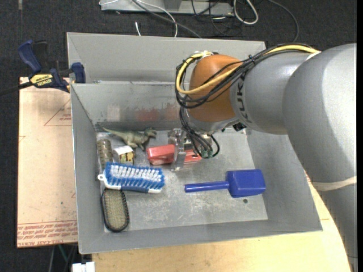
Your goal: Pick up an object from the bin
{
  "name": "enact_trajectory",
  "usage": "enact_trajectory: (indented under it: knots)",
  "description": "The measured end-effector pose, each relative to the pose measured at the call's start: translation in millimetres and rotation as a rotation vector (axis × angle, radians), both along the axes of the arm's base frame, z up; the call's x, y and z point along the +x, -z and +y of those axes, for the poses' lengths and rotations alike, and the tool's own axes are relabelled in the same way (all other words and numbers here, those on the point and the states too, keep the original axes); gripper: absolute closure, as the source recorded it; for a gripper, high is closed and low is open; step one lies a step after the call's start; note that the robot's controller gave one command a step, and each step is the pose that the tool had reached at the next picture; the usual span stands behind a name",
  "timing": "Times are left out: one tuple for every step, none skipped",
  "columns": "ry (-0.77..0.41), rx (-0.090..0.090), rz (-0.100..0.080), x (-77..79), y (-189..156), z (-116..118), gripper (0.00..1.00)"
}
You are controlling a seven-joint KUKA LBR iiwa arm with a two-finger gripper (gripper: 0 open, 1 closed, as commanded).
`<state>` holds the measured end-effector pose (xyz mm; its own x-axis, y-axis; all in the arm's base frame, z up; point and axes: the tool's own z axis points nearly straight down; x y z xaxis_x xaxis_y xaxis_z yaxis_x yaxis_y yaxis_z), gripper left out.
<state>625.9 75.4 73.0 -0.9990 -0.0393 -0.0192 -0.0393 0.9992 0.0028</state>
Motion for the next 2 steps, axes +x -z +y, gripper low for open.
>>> enact_trajectory:
  knots:
    - [0.000,-0.001,0.013,-4.1,-12.6,-0.2,1.00]
    - [0.001,0.000,0.006,-2.3,-49.3,0.2,1.00]
